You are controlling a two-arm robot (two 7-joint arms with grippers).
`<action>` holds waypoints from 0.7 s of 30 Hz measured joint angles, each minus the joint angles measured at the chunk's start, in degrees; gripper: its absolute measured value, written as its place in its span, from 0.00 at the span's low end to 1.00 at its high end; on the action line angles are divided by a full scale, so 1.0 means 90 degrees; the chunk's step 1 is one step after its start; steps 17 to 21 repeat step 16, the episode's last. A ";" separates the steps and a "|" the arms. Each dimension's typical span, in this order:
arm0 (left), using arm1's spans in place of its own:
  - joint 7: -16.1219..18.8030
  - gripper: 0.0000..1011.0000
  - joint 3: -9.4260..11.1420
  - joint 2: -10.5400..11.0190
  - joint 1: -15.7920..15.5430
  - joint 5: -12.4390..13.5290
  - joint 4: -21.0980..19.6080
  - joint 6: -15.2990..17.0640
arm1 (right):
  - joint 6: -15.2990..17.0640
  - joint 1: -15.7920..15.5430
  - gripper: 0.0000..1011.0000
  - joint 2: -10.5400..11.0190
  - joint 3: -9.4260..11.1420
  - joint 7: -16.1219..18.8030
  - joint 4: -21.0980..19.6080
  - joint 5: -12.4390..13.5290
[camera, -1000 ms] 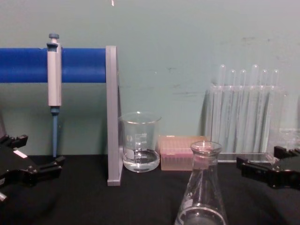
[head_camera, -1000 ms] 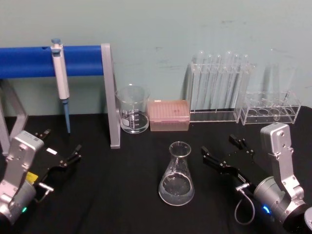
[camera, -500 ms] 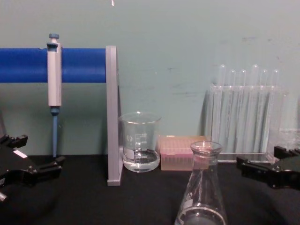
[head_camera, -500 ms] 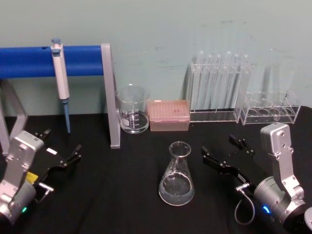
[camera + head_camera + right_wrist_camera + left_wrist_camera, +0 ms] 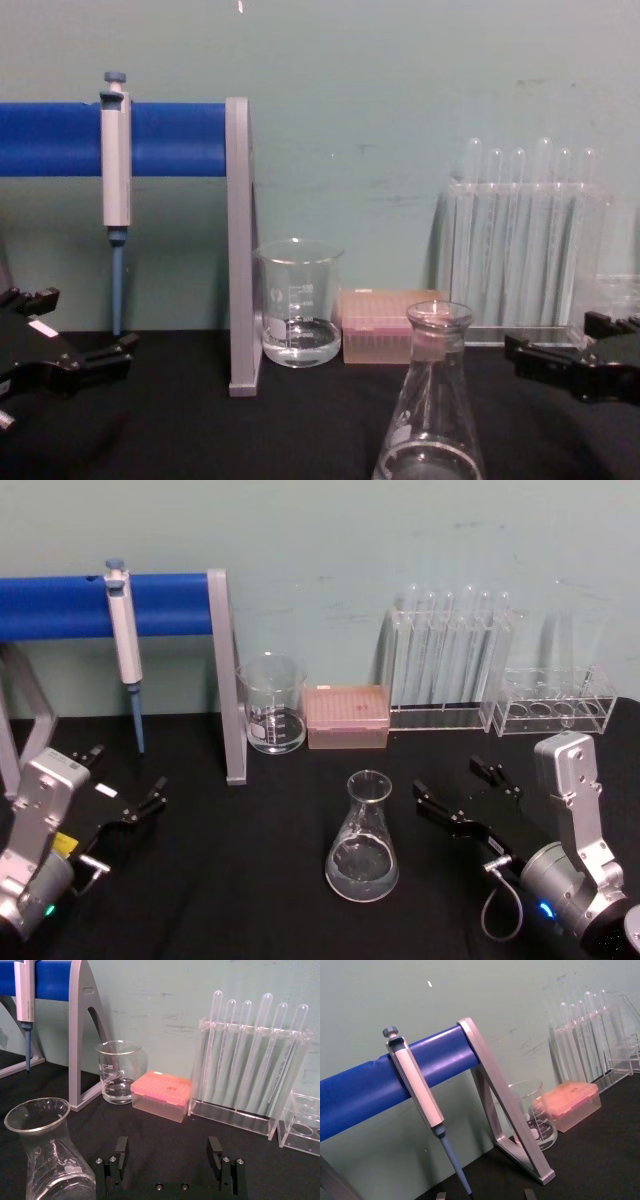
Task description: Grasp the erlenmeyer flask with one hand, shake it three times, then place it back.
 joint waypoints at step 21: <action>0.0000 0.99 0.0000 0.0000 0.0000 0.0000 0.0000 0.0000 | 0.0000 0.0000 0.99 0.0000 0.0000 0.0000 0.0000 0.0000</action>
